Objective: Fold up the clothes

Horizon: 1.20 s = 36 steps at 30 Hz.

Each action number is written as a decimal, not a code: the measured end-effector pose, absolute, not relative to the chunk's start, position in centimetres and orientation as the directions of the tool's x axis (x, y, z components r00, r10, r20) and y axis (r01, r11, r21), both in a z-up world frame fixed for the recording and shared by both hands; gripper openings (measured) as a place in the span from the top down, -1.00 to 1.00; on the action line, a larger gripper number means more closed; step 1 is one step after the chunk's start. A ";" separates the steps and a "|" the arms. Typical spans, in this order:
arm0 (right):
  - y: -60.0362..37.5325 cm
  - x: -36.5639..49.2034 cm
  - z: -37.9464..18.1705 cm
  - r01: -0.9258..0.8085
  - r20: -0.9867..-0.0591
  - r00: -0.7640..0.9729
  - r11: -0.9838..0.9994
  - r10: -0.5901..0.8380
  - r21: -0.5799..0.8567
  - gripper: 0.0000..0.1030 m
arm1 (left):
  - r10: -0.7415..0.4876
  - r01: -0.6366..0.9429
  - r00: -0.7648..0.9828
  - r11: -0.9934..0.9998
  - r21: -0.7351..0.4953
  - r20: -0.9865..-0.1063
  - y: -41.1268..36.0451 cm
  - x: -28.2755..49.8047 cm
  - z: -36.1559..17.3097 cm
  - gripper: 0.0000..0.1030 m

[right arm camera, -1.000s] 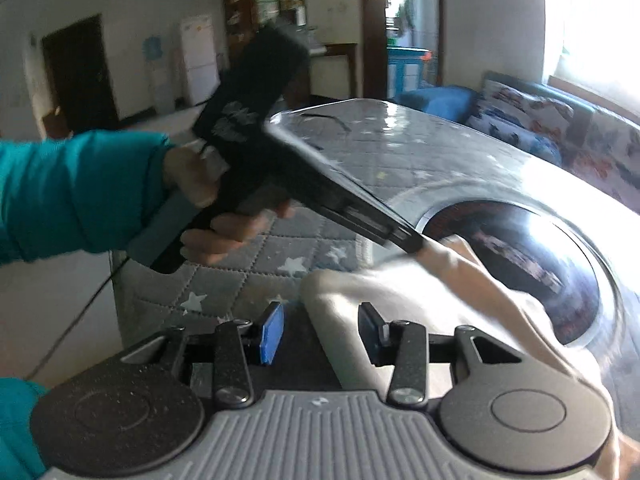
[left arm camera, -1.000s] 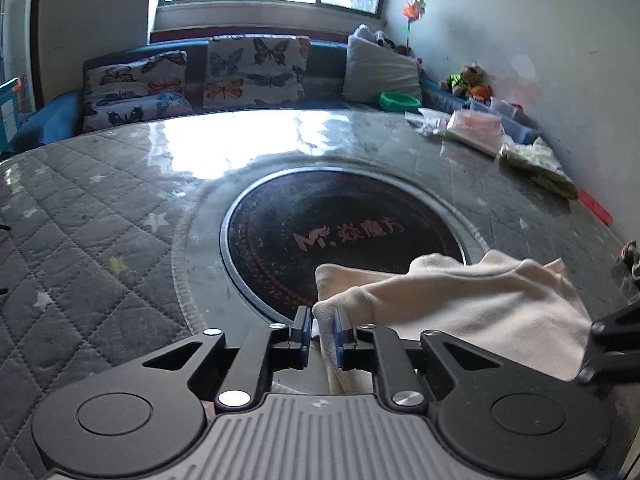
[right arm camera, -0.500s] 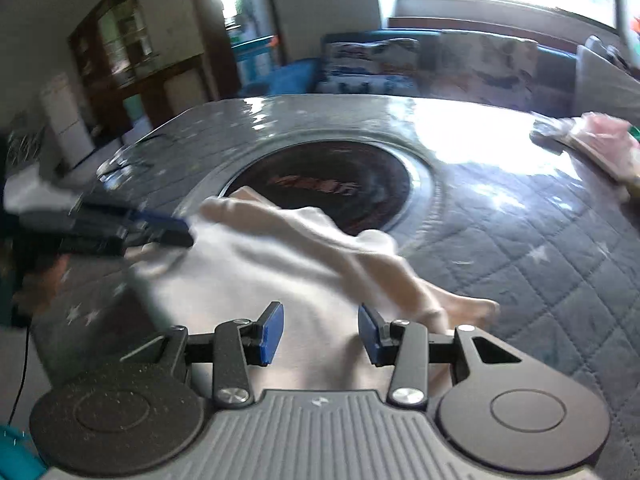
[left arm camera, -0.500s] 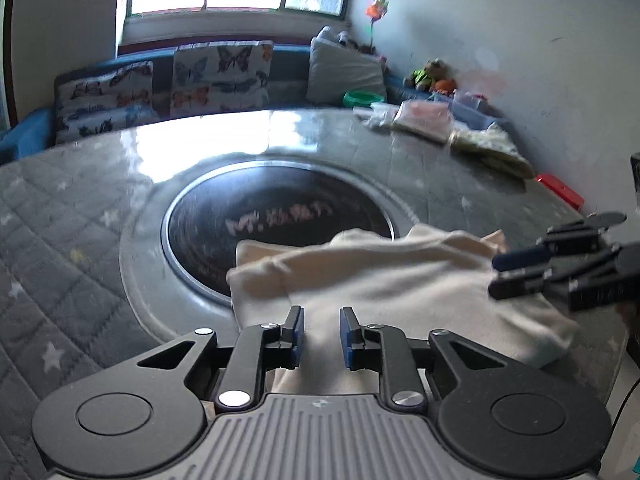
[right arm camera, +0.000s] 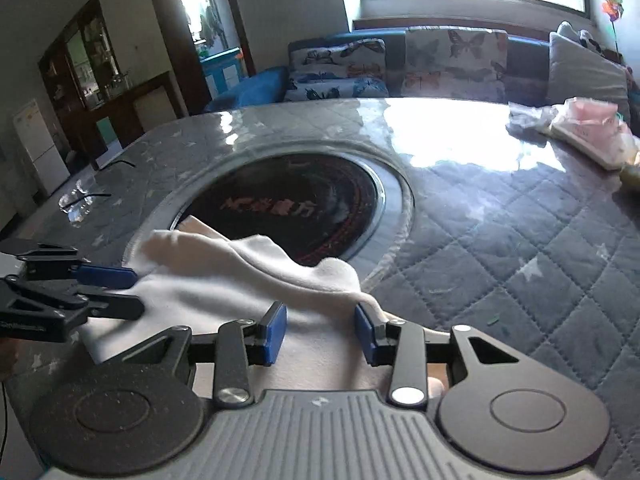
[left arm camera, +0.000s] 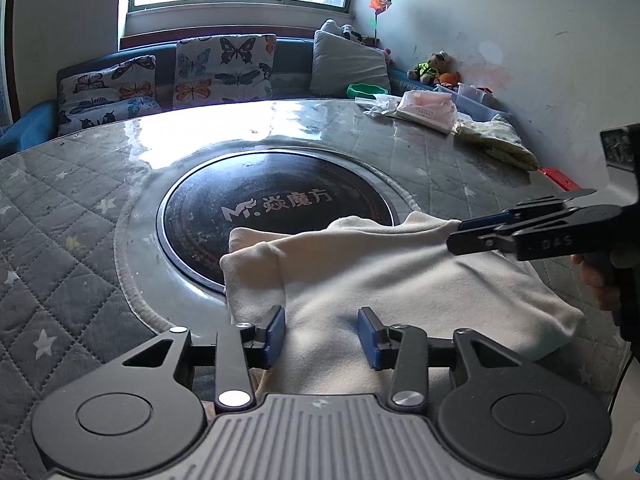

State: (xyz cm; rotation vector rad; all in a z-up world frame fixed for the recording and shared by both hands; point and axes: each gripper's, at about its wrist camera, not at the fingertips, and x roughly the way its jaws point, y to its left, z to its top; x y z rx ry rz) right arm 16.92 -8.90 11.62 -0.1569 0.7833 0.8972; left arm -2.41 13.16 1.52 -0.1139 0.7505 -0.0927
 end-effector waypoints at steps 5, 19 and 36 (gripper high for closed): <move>-9.4 15.5 12.2 -0.780 -0.680 0.342 0.600 0.648 0.179 0.25 | -0.118 0.028 0.721 0.990 -0.142 -0.682 12.9 -2.4 1.5 -0.09; -9.5 11.4 12.8 -0.806 -0.670 0.346 0.574 0.657 0.147 -0.32 | -0.063 -0.037 0.714 0.991 -0.127 -0.698 11.5 -3.5 2.0 -0.63; -8.2 9.0 12.0 -0.829 -0.685 0.351 0.551 0.639 0.090 -0.79 | 0.039 -0.173 0.633 0.981 -0.092 -0.773 11.6 -4.5 1.6 -1.00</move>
